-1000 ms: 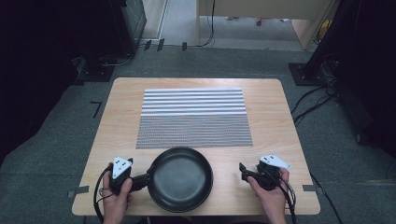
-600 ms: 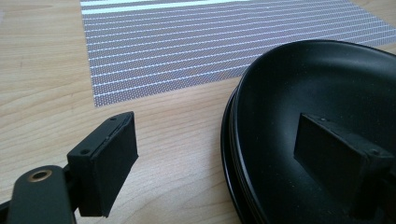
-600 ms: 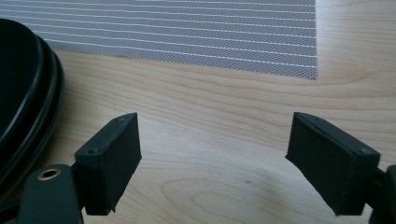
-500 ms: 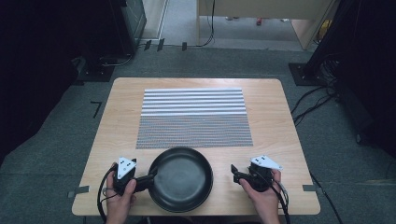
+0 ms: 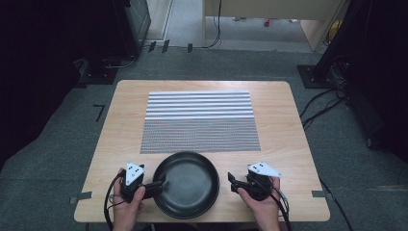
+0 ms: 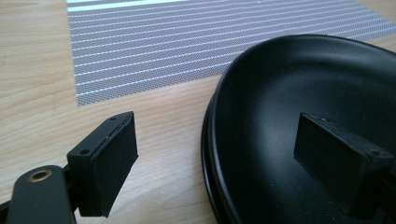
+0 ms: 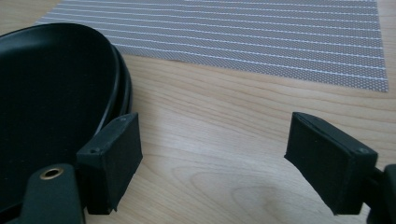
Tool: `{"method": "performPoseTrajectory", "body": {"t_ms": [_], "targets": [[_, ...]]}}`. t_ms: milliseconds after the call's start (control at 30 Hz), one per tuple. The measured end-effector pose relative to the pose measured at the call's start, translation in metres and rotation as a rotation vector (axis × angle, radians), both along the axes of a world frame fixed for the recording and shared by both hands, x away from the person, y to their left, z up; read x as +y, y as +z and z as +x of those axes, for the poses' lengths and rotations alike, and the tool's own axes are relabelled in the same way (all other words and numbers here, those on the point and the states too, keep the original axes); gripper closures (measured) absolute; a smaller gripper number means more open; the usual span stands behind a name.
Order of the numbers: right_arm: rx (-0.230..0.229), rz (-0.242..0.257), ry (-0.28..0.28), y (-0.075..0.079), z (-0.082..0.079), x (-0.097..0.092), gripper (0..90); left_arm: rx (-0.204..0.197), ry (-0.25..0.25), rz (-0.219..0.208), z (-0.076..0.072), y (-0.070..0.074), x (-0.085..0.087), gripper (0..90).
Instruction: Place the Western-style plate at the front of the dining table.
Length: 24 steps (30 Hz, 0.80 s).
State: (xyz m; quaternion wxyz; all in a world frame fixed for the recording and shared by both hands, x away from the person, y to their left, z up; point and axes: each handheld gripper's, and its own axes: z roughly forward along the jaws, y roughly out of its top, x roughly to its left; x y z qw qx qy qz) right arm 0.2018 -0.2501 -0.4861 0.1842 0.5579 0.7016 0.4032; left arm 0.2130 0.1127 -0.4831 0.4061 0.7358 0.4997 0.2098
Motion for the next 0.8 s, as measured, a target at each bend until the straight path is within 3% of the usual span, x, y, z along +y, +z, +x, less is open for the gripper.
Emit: {"method": "performPoseTrajectory", "body": {"t_ms": [367, 500, 533, 633, 800], "targets": [[0.013, 0.045, 0.022, -0.002, -0.002, 0.015, 22.4, 0.003, -0.014, -0.026, -0.002, 0.002, -0.003, 13.3], [-0.012, 0.046, 0.005, -0.002, -0.004, 0.017, 28.6, 0.005, -0.018, -0.03, -0.003, 0.003, -0.004, 13.3], [-0.039, 0.058, -0.005, -0.001, -0.006, 0.017, 32.5, 0.005, -0.021, -0.03, -0.003, 0.003, -0.005, 13.3], [-0.061, 0.096, -0.006, 0.0, -0.006, 0.018, 36.9, 0.012, -0.022, -0.021, -0.003, 0.002, -0.007, 13.4], [-0.038, 0.142, 0.081, -0.002, -0.005, 0.025, 46.6, 0.011, -0.03, -0.022, -0.005, 0.002, -0.011, 14.6]]}}
